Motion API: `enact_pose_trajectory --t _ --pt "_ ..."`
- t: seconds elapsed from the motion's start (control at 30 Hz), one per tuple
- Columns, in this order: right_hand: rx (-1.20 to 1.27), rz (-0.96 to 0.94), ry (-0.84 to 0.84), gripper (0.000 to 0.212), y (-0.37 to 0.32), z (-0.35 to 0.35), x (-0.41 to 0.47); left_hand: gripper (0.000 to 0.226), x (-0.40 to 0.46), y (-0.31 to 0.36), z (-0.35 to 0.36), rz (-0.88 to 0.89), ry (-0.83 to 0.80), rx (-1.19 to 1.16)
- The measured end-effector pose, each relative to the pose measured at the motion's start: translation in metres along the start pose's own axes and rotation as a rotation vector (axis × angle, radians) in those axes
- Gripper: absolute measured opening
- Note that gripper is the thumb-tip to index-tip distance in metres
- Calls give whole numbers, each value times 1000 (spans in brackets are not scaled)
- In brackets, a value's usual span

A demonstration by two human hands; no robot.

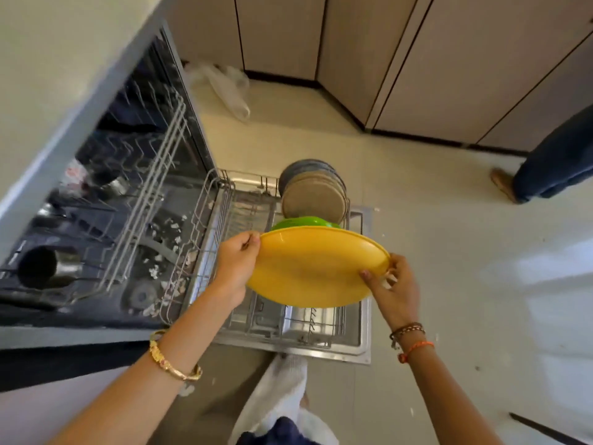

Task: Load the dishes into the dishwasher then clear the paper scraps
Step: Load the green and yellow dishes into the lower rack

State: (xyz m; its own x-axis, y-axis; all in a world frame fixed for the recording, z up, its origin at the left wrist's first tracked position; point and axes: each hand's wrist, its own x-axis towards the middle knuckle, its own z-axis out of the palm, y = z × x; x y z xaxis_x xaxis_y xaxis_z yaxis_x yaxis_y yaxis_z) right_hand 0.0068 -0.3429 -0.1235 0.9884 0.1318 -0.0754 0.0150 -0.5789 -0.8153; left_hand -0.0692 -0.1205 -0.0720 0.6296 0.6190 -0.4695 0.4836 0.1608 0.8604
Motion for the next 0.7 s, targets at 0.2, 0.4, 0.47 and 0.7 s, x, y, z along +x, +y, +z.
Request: enact_pose_trajectory --t 0.2,0.4,0.47,0.7 --pt "-131 -26 -94 62 57 58 48 21 80 -72 23 -51 46 30" --pt "-282 -106 -99 81 102 105 77 24 141 -128 34 -39 55 -11" --pt "-315 -97 -108 83 117 115 79 26 152 -145 41 -47 44 -28" --pt "-400 -63 -159 68 143 119 75 17 157 -178 52 -31 5 -9"
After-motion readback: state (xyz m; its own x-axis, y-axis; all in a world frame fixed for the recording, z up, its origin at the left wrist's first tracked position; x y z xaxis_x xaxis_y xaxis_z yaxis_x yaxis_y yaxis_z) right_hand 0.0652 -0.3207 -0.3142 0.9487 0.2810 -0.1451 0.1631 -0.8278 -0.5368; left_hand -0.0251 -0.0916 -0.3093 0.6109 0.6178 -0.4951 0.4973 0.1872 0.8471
